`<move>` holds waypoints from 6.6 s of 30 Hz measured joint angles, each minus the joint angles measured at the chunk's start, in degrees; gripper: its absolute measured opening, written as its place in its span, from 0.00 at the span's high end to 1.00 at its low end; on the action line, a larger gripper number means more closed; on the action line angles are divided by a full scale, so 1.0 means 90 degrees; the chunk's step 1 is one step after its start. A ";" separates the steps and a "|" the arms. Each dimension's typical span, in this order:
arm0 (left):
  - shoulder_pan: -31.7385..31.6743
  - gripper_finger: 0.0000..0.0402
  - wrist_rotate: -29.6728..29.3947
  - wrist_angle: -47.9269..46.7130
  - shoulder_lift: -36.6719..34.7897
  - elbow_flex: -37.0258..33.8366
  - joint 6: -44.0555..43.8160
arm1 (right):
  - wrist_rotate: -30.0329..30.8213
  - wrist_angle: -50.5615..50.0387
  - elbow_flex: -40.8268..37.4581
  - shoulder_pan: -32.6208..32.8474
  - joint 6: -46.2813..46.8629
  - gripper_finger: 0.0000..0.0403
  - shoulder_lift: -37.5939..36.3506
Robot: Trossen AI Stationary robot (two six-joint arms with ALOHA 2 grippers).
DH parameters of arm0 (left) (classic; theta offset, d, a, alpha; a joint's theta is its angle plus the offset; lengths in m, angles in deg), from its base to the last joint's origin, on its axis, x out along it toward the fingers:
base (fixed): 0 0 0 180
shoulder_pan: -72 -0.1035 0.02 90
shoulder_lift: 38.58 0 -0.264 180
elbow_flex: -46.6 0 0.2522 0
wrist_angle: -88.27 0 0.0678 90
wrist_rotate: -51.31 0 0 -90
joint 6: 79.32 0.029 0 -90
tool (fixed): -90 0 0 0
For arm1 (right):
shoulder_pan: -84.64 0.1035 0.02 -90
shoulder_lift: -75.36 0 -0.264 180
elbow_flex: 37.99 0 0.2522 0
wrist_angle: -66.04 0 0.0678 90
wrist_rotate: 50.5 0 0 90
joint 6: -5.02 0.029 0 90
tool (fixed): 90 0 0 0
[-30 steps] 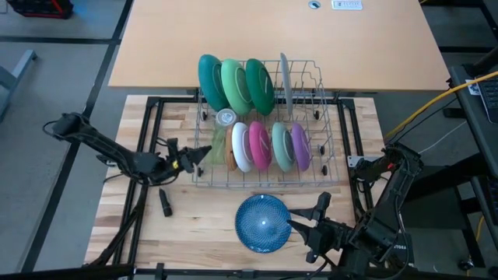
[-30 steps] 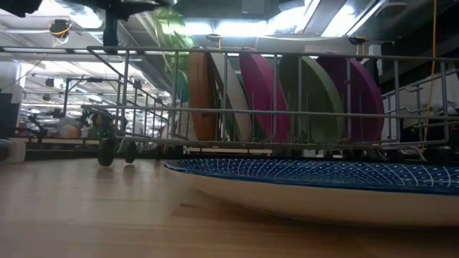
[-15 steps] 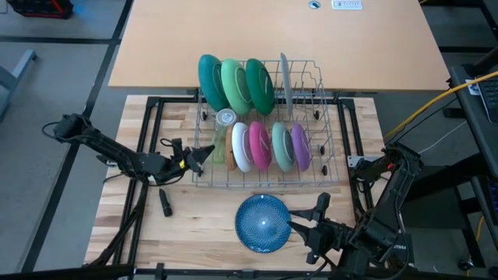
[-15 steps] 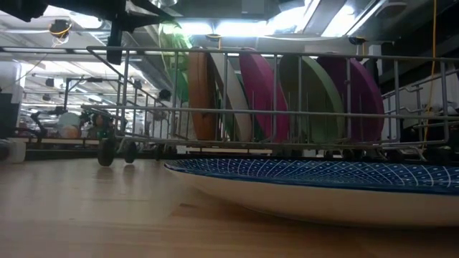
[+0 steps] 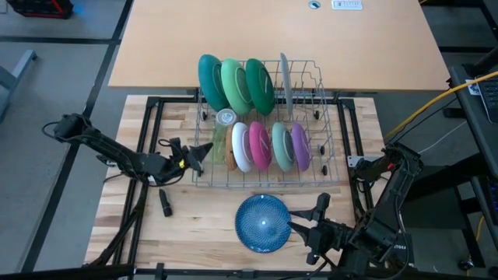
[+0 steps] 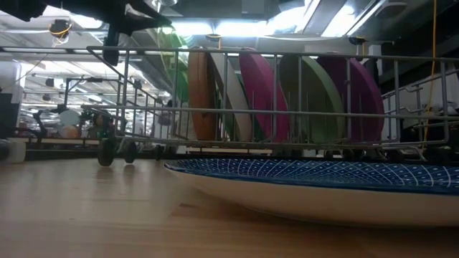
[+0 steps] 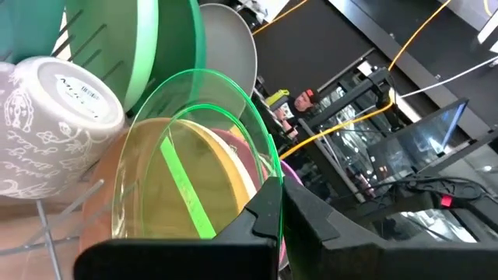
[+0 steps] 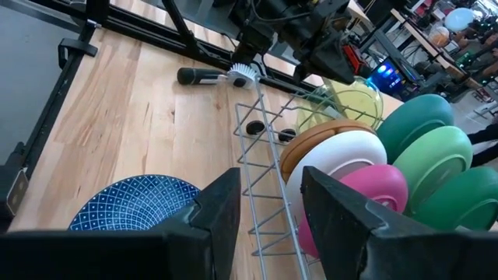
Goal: Sort dishes
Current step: Put the transparent green plate in the dish rack, then adjust the plates in the dish rack
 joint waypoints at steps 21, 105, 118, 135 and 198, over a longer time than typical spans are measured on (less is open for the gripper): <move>-0.0010 0.99 0.0068 -0.1397 -0.0005 0.0000 -0.0477 | -0.0100 0.0008 0.0000 0.0000 0.0148 0.64 0.0000; -0.0215 0.65 0.1023 0.0552 -0.0022 0.0002 0.4770 | 0.0797 0.0172 0.0000 -0.0072 0.1637 0.64 0.0000; -0.0214 0.65 0.3243 0.0673 -0.0022 0.0002 0.6214 | 0.0396 0.0055 0.0000 -0.1790 0.3951 0.64 -0.0002; -0.1234 0.65 0.4728 0.0025 0.1053 0.2075 0.9052 | 0.0998 -0.1487 0.0007 -0.2586 0.3798 0.64 -0.1146; -0.1763 0.65 0.3238 -0.5722 0.5479 0.7538 1.2559 | -0.0767 -0.2870 0.0000 -0.2584 0.3813 0.64 -0.2154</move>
